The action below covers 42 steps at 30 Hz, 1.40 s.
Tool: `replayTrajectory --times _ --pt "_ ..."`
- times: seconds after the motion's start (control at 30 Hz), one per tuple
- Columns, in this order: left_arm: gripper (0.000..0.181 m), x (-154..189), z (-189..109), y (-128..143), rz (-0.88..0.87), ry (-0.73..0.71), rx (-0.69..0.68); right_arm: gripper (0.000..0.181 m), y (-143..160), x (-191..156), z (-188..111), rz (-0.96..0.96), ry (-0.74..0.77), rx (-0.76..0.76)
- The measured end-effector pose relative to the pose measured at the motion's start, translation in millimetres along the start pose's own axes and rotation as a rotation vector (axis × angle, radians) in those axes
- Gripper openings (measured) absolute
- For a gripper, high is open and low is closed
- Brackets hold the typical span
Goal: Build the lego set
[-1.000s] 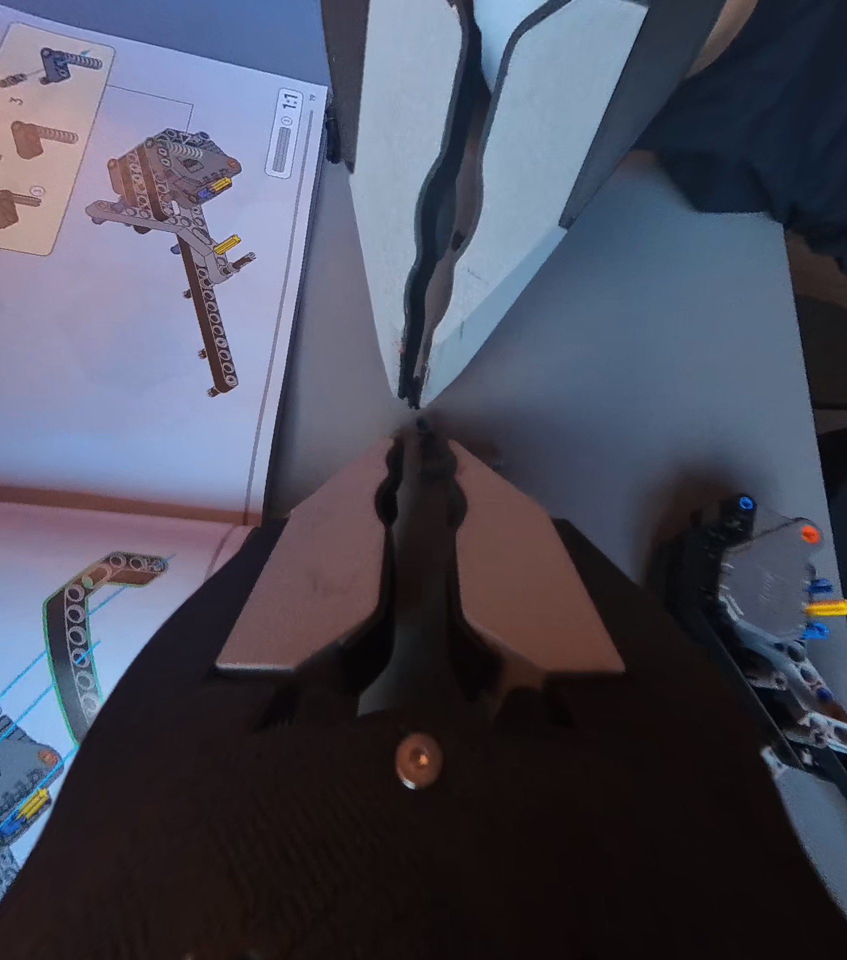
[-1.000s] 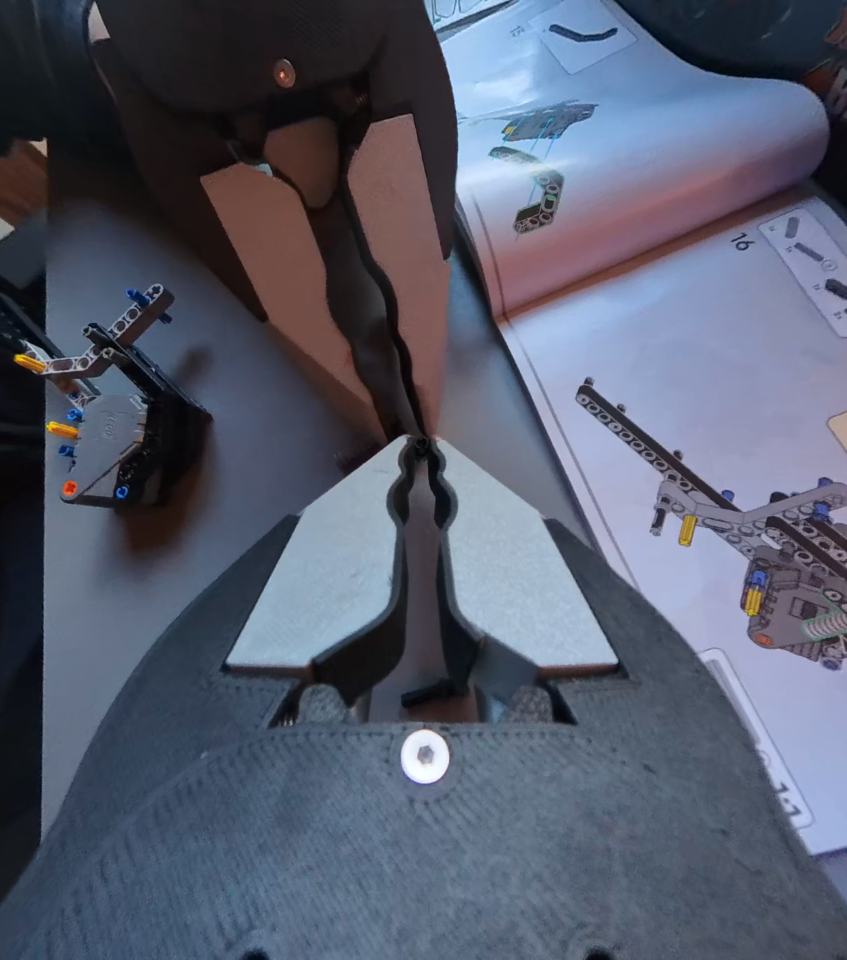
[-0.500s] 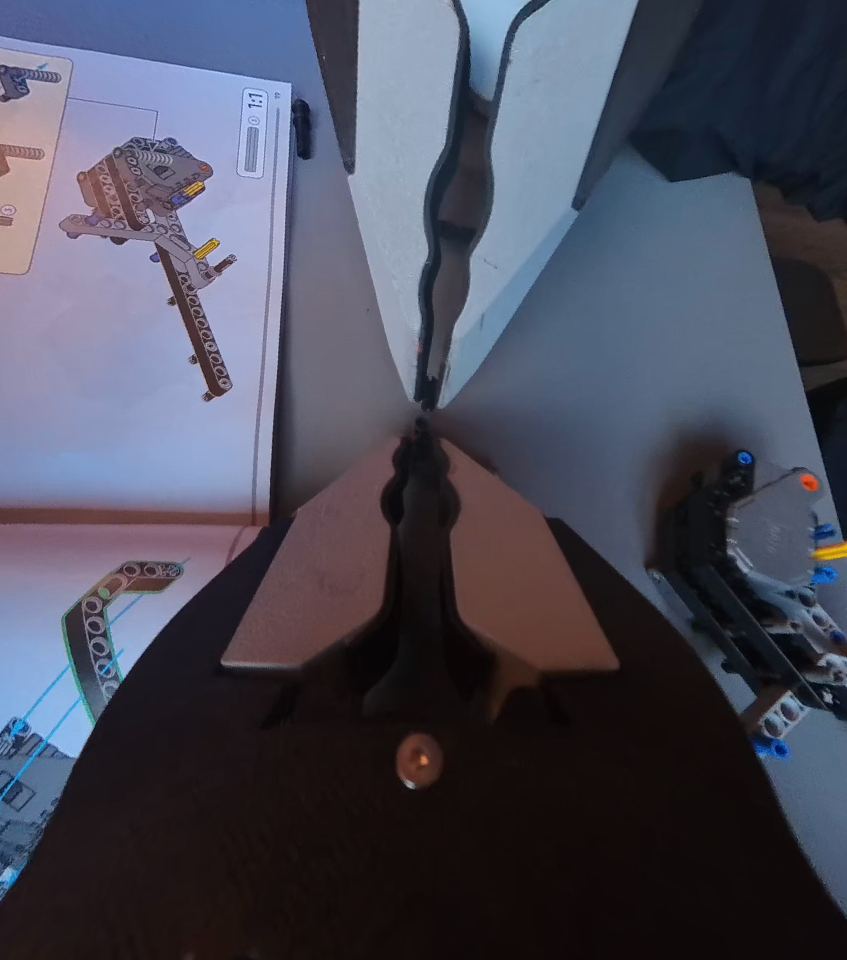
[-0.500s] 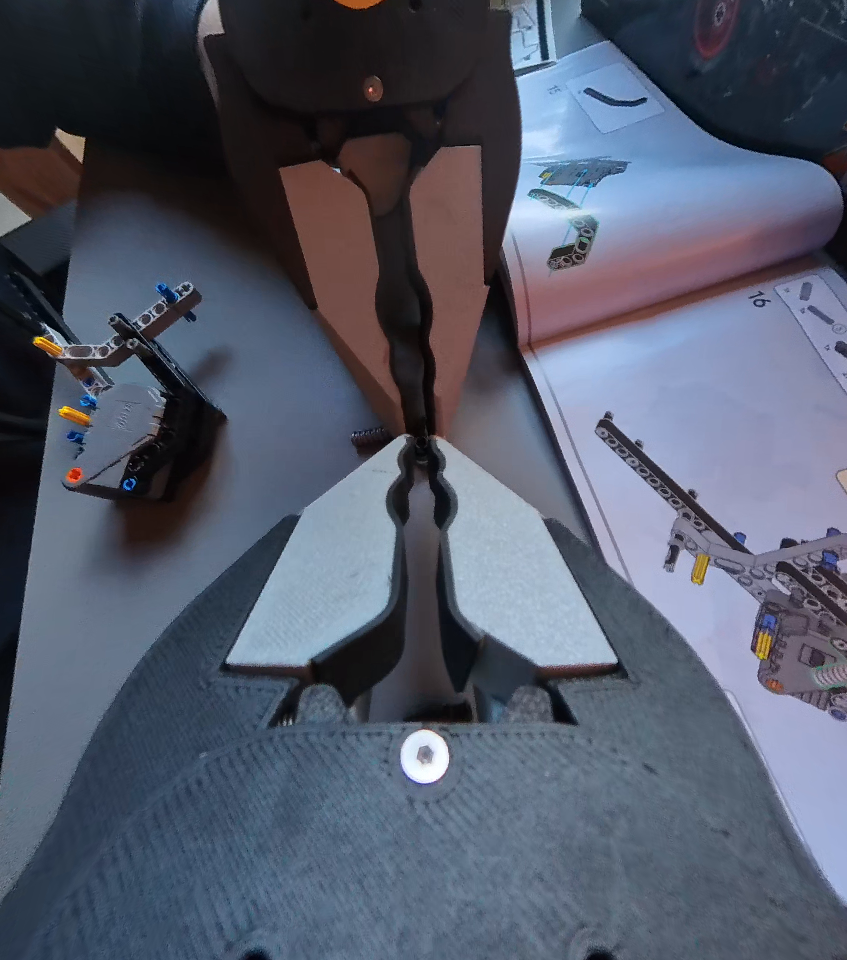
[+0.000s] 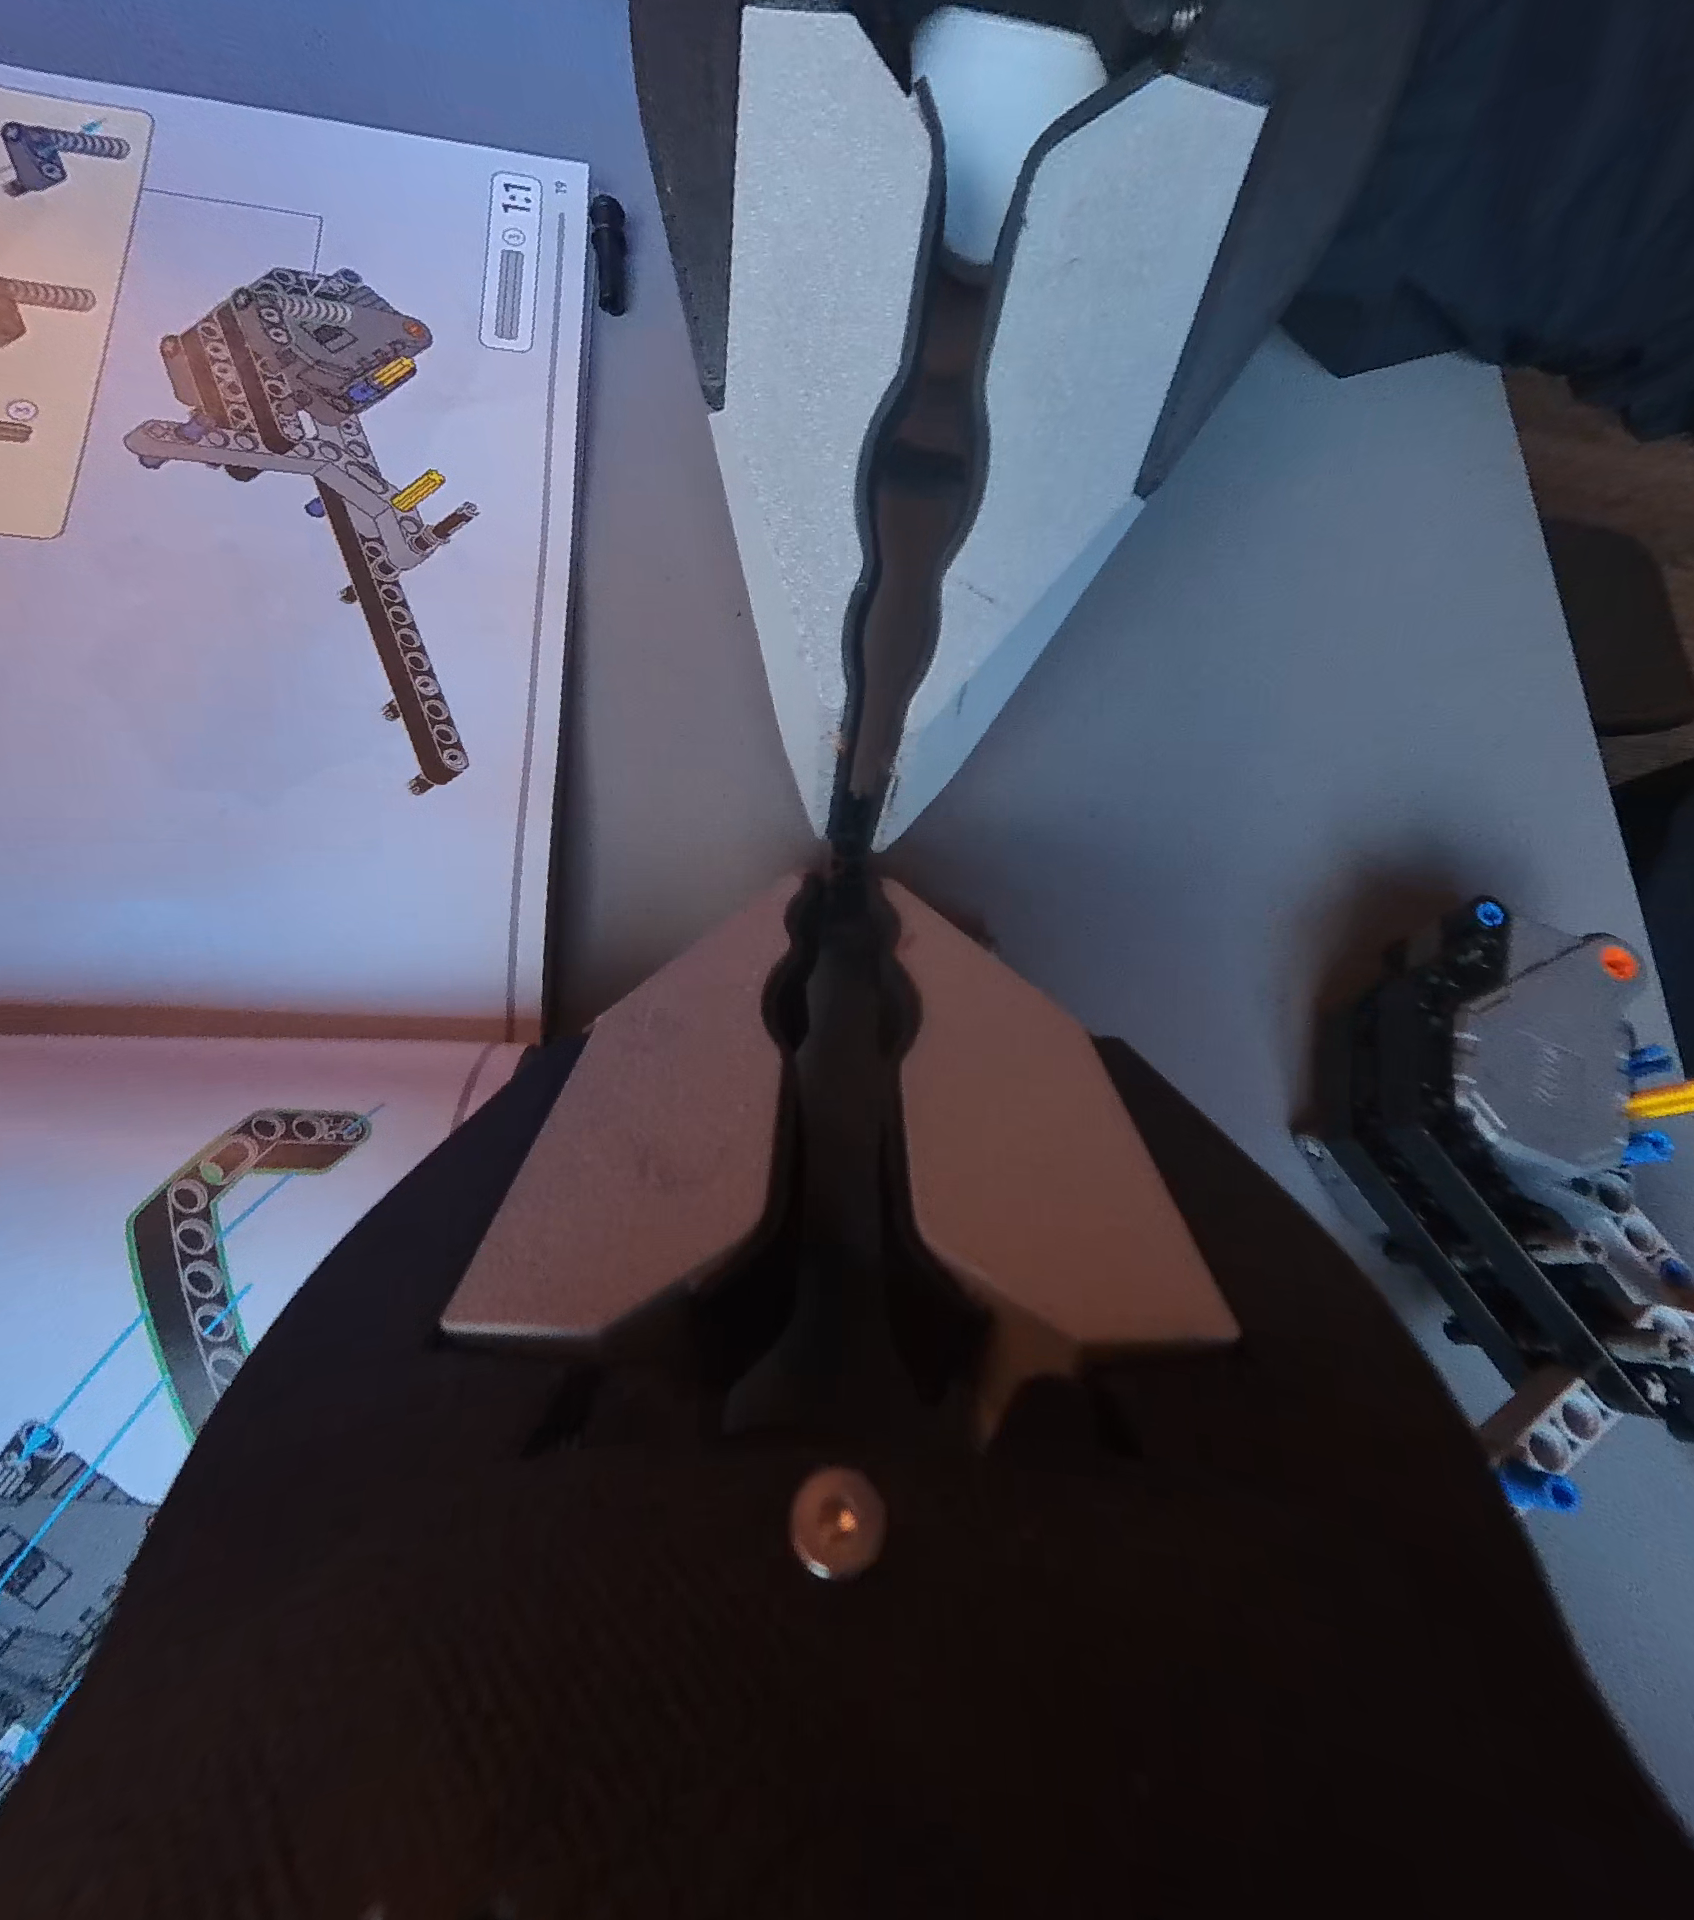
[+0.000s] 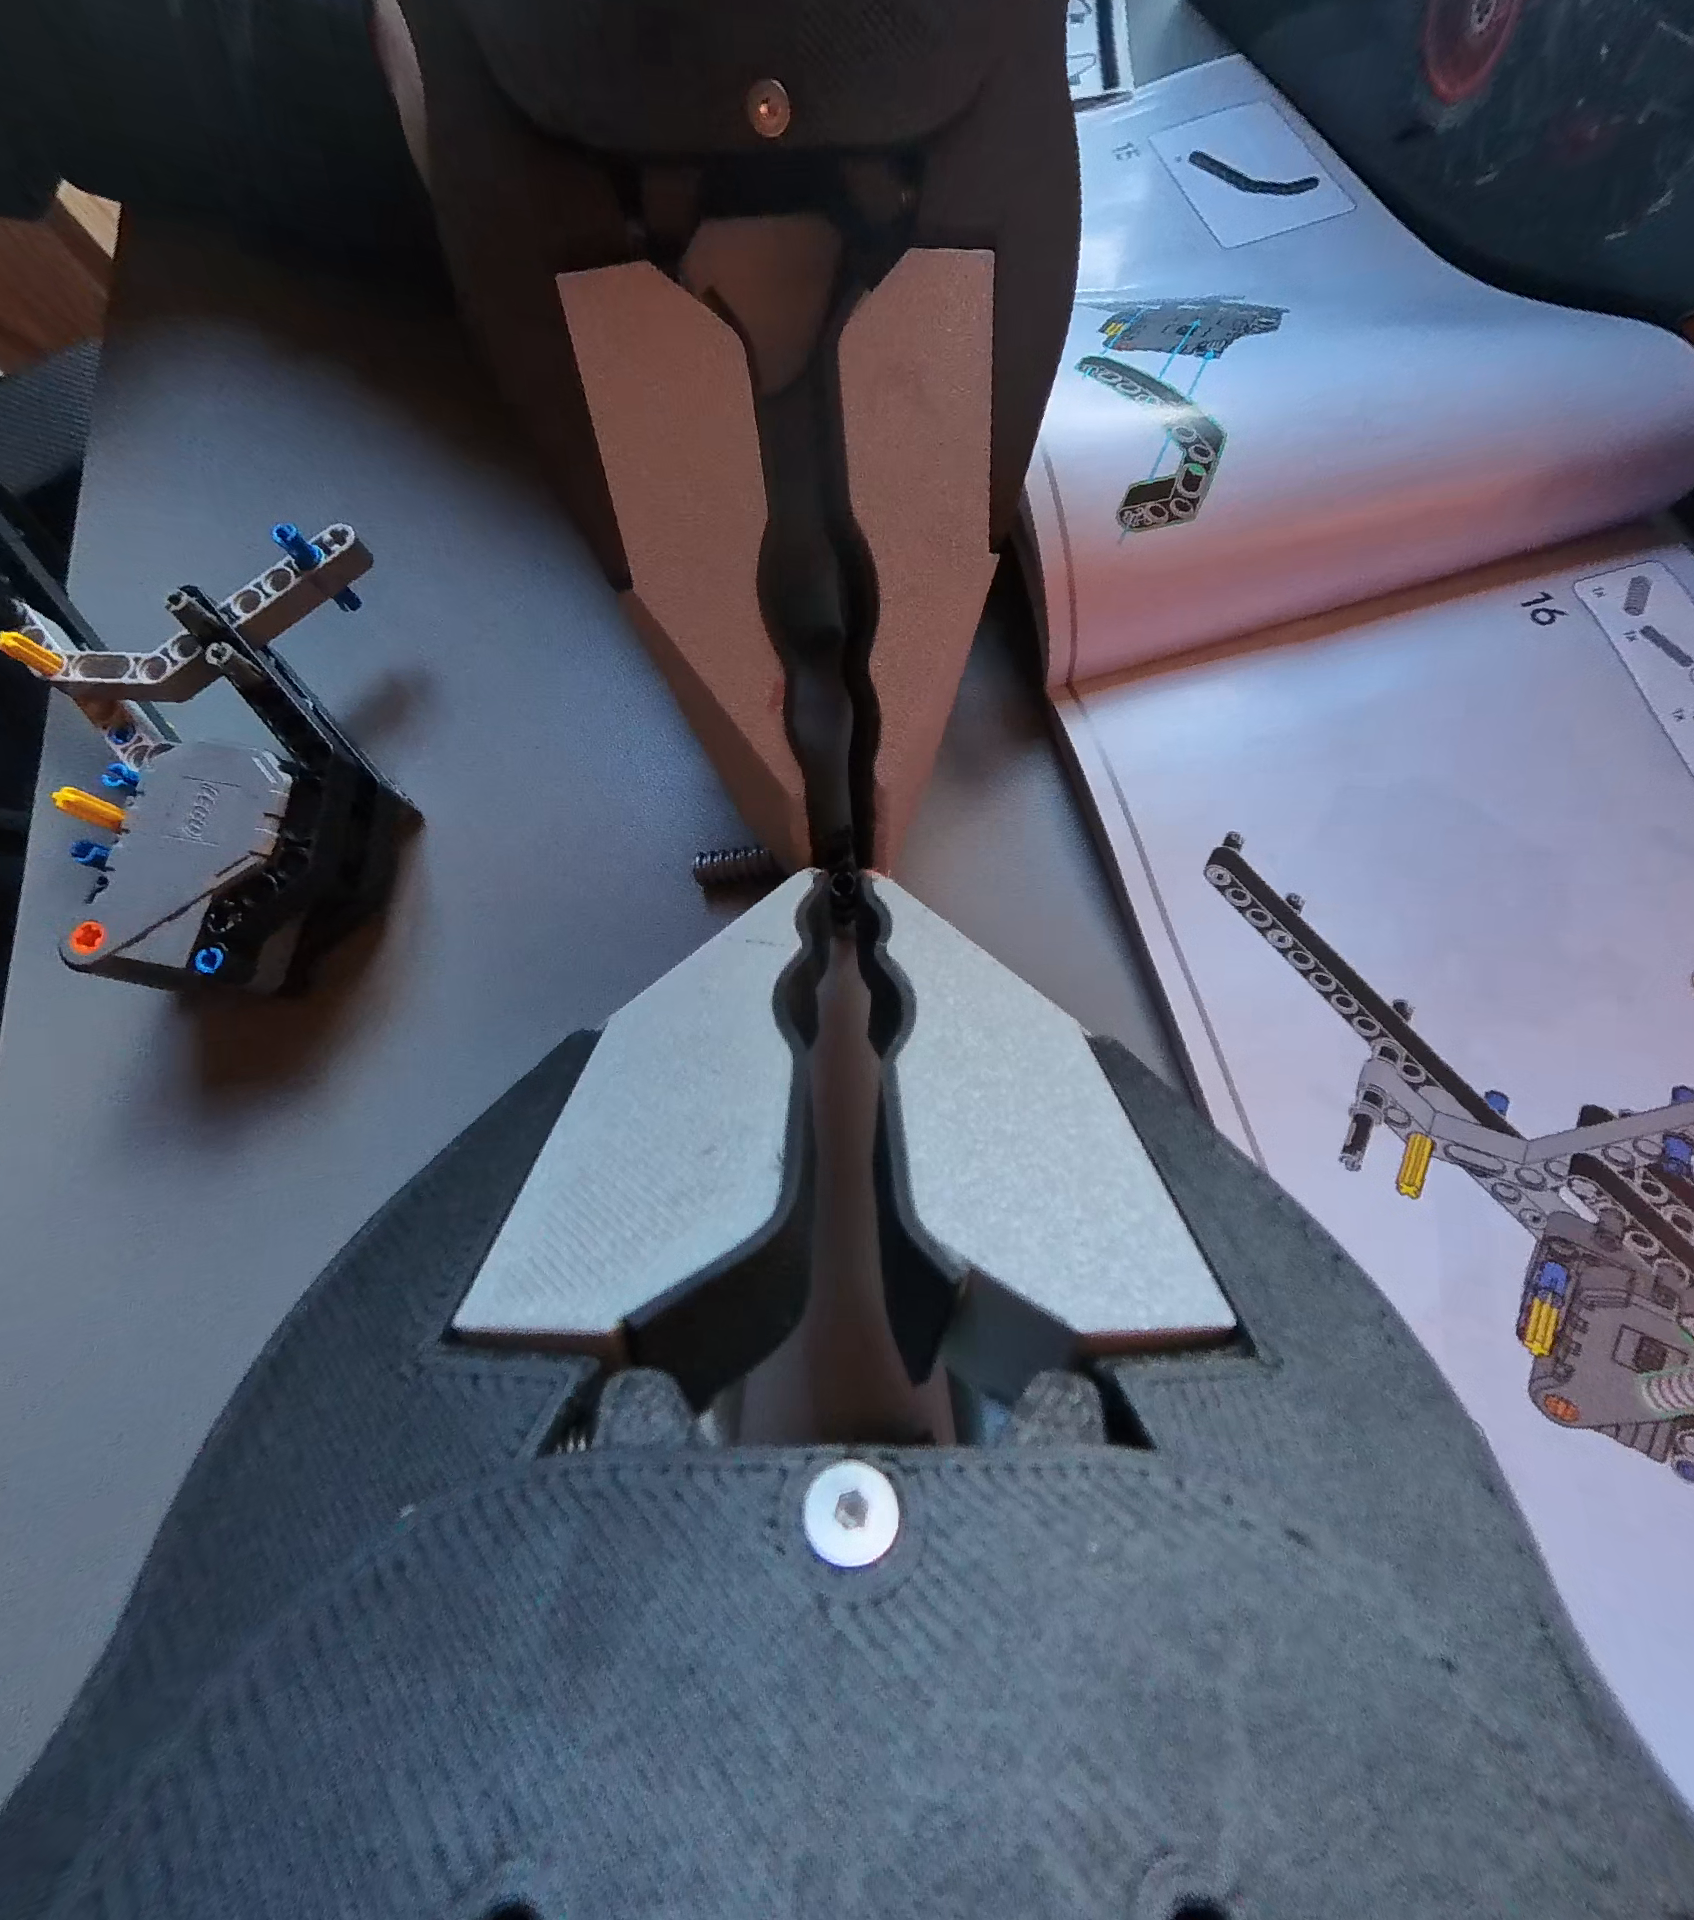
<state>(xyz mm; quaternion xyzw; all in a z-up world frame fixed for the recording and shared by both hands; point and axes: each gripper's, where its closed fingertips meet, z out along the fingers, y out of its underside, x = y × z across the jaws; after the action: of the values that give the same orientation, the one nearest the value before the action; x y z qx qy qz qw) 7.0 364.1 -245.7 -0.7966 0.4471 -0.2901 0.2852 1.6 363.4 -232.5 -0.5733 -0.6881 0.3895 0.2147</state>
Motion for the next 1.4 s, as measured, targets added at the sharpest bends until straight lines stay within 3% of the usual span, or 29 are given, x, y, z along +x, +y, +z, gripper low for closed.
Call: replayTrajectory --times 0.73,1.1,1.17,1.4 --pt "0.006 3.2 0.3 0.7 -0.013 0.021 -0.003 0.003 5.9 -2.5 4.5 -0.184 0.121 -0.081" --pt "0.007 2.1 1.1 0.1 0.002 0.000 0.001 0.008 -13.6 -0.4 -14.5 -0.059 0.058 0.067" --pt "0.007 2.1 1.1 0.1 -0.001 0.002 0.001 0.000 -16.2 -1.3 -18.1 -0.067 0.055 0.082" --pt "0.007 2.1 1.3 0.1 0.007 -0.005 0.001 0.000 -3.2 -2.3 -3.1 -0.135 0.096 -0.021"
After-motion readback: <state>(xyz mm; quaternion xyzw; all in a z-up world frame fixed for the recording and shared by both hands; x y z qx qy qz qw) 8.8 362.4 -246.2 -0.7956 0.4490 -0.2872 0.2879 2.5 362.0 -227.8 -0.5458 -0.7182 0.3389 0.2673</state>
